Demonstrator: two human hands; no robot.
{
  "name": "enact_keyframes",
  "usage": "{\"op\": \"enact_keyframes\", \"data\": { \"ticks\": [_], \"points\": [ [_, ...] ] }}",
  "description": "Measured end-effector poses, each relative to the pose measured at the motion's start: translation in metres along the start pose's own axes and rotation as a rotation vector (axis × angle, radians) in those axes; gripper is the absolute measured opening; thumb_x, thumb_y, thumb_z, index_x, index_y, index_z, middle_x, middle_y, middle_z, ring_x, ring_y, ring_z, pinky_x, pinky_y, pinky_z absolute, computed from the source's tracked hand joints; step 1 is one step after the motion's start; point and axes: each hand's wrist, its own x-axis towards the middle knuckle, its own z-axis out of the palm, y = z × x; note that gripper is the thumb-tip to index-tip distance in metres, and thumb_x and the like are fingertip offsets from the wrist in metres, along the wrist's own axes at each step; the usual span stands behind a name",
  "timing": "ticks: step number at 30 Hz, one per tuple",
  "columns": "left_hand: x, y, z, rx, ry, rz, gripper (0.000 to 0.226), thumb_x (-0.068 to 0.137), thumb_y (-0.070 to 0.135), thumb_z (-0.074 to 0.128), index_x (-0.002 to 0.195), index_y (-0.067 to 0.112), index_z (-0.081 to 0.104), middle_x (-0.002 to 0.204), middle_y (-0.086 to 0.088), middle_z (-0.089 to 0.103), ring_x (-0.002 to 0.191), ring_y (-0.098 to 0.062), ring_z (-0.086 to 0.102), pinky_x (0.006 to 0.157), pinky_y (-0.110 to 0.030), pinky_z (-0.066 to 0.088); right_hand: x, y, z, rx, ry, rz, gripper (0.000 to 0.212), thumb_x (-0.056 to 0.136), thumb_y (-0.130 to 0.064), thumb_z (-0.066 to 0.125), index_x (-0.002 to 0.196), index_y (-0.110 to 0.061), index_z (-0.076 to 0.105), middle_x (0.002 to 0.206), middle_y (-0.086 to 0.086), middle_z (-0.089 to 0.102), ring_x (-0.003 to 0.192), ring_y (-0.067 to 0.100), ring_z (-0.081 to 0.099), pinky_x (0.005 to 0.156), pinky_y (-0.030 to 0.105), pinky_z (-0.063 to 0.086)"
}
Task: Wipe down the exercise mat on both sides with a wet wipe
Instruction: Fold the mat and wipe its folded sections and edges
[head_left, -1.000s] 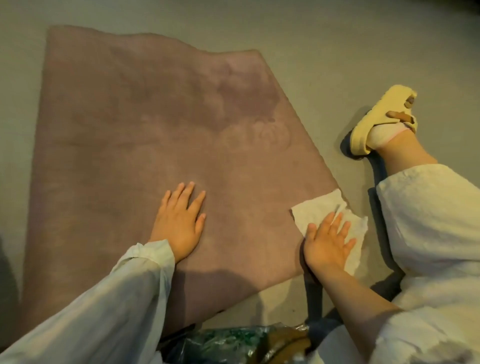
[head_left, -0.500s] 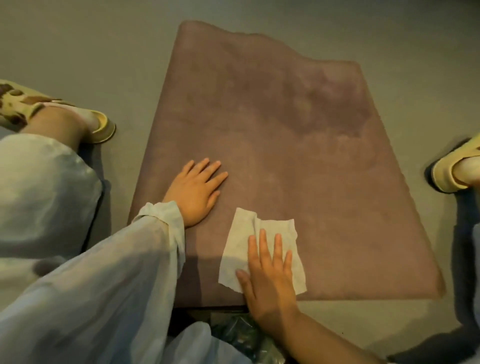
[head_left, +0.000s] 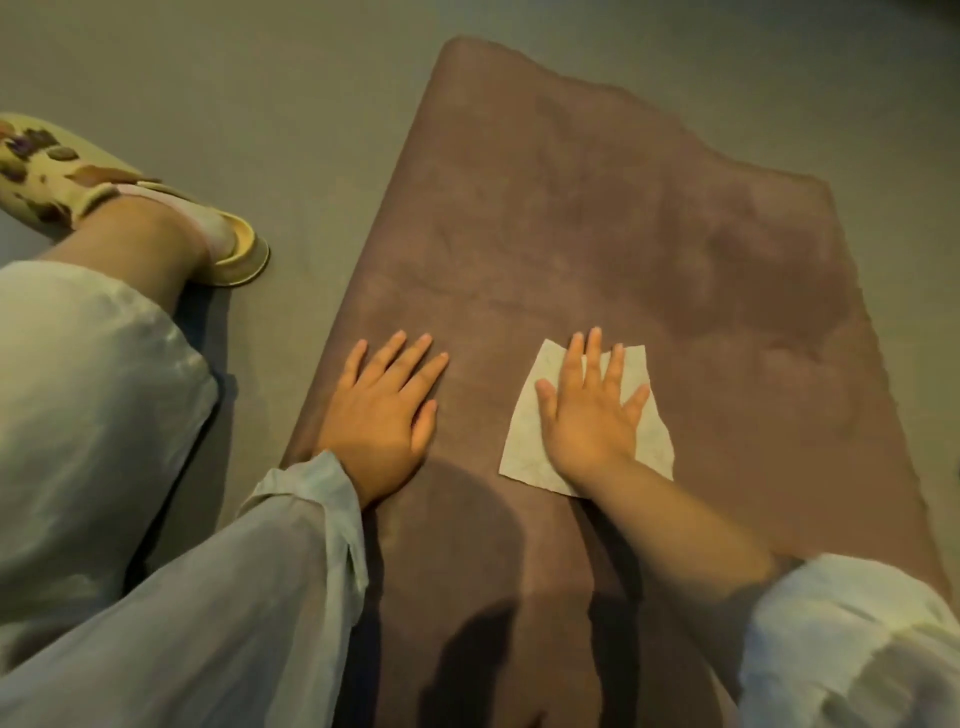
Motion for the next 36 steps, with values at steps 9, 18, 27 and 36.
{"op": "enact_keyframes", "data": {
  "ticks": [9, 18, 27, 36],
  "points": [
    [-0.001, -0.006, 0.008, 0.017, 0.019, 0.006, 0.05, 0.086, 0.032, 0.037, 0.129, 0.016, 0.057, 0.137, -0.008, 0.052, 0.127, -0.03, 0.047, 0.108, -0.049, 0.024, 0.08, -0.012, -0.023, -0.085, 0.179, -0.142, 0.06, 0.102, -0.034, 0.016, 0.149, -0.004, -0.007, 0.158, 0.011, -0.013, 0.145, 0.023, -0.014, 0.118, 0.037, -0.005],
    [-0.005, -0.005, 0.006, -0.023, 0.084, 0.0, 0.045, 0.086, 0.025, 0.041, 0.126, 0.016, 0.059, 0.135, -0.007, 0.054, 0.127, -0.028, 0.048, 0.109, -0.048, 0.026, -0.007, -0.026, 0.002, -0.057, 0.043, -0.519, 0.068, 0.099, -0.042, 0.031, 0.15, -0.006, 0.002, 0.158, 0.012, -0.004, 0.146, 0.023, -0.006, 0.117, 0.033, 0.0],
    [-0.004, -0.002, 0.001, -0.006, -0.033, -0.011, 0.048, 0.089, 0.025, 0.041, 0.135, 0.016, 0.05, 0.143, -0.009, 0.045, 0.135, -0.029, 0.036, 0.112, -0.047, 0.014, -0.164, -0.032, 0.02, 0.1, -0.333, -1.133, 0.065, 0.093, -0.034, 0.053, 0.148, -0.022, 0.02, 0.156, -0.009, 0.009, 0.14, -0.004, 0.004, 0.116, 0.021, 0.008],
    [-0.003, -0.001, 0.001, -0.015, -0.018, -0.005, 0.047, 0.088, 0.025, 0.042, 0.133, 0.014, 0.052, 0.142, -0.009, 0.047, 0.134, -0.029, 0.039, 0.112, -0.049, 0.017, -0.152, 0.014, 0.019, -0.327, -0.109, -0.956, 0.054, 0.09, -0.055, 0.032, 0.141, -0.038, 0.037, 0.148, -0.001, 0.038, 0.136, 0.027, 0.034, 0.1, 0.06, 0.031]
  ]
}}
